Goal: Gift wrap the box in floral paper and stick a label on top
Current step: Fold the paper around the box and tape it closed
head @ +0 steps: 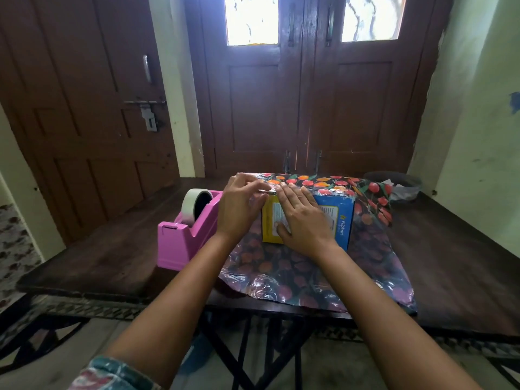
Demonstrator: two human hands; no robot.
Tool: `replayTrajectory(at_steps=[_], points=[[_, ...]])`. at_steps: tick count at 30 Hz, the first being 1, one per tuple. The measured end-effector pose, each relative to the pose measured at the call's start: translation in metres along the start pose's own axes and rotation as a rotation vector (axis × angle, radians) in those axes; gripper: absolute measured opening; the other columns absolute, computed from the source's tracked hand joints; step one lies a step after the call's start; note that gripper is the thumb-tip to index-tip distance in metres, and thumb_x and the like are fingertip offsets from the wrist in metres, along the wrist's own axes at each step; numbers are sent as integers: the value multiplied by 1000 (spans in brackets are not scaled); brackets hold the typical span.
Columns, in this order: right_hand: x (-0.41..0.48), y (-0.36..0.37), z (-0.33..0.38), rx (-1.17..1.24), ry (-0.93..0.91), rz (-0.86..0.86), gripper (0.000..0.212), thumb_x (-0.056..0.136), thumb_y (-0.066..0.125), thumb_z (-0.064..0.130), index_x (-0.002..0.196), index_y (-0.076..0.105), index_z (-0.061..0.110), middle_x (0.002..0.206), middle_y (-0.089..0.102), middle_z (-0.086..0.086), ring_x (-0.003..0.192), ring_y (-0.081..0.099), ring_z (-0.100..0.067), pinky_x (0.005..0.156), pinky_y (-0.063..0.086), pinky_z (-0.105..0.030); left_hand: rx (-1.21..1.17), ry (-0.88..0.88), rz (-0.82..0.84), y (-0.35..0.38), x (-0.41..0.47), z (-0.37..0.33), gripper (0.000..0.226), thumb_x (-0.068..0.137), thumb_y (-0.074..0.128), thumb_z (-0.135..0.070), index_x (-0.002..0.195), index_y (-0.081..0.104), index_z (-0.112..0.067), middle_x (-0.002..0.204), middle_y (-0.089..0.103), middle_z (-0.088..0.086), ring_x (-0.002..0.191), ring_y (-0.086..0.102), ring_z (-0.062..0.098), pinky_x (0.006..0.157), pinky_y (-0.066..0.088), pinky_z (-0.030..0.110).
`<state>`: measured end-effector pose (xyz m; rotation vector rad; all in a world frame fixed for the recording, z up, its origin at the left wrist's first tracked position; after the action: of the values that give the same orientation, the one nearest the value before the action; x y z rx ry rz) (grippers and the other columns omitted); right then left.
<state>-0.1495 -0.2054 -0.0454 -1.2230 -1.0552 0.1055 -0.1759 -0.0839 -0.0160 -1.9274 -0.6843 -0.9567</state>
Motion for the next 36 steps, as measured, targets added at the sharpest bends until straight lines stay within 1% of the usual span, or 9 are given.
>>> replayTrajectory(at_steps=[7,12,15,18,22,26,29,32,36], points=[[0,-2,-2,115,34,-41,70,88,53,31,146,20,9,151,28,-10,143,20,-24,114,-1,-26,-69,-91,195,17,9,16,24,79,71,-18,104,72,-21,102,62,4,101,49,22,86,45,38],[-1,0,-1,119,29,-24,69,88,53,31,145,22,8,153,25,-10,144,15,-24,114,-3,-26,323,-124,292,12,16,21,47,81,65,-44,124,61,-25,123,53,1,117,42,24,92,33,37],[1,2,-3,194,39,10,72,89,54,32,147,16,10,155,19,-9,145,9,-22,113,-5,-25,323,1,305,10,21,11,54,78,67,-46,128,57,-26,130,51,0,123,40,24,97,29,37],[3,-4,-5,312,52,61,74,88,55,26,147,13,12,155,17,-9,145,9,-21,113,-2,-23,185,118,303,16,23,-5,38,74,64,-40,106,72,-22,113,67,2,109,58,24,92,40,37],[0,-28,-17,490,103,-27,65,90,54,12,145,20,9,154,22,-8,139,27,-21,104,29,-23,97,71,260,21,23,-4,19,74,71,-22,91,75,-16,88,74,1,81,68,19,75,46,28],[-21,-45,-56,163,179,-212,57,82,47,7,138,41,5,141,46,-12,132,42,-27,110,30,-37,119,83,245,21,26,-4,18,74,75,-20,92,76,-16,89,74,0,79,67,17,75,46,26],[-38,-37,-78,-30,151,-146,54,78,43,11,130,51,2,132,55,-16,124,51,-31,105,27,-43,131,92,245,20,26,-4,19,74,75,-25,92,75,-20,88,73,-2,80,67,18,78,47,30],[-43,-31,-82,-71,115,-80,59,78,33,21,131,50,0,133,53,-17,125,50,-34,103,25,-44,139,67,242,21,26,-2,19,74,74,-26,93,75,-21,90,73,-3,82,66,20,81,48,35],[-43,-30,-83,-31,141,-50,58,81,39,18,137,43,3,141,46,-16,133,39,-32,107,17,-39,158,57,211,19,24,-7,18,77,72,-26,95,74,-20,92,73,-2,86,66,21,83,46,35]])
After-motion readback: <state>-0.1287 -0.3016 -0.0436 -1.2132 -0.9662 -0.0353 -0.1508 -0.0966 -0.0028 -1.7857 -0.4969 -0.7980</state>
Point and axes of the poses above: each hand's wrist, its own x-axis towards the middle knuckle, its own y-axis out of the palm, z = x × y, the point moved 7 cm from there along x, towards the middle knuckle
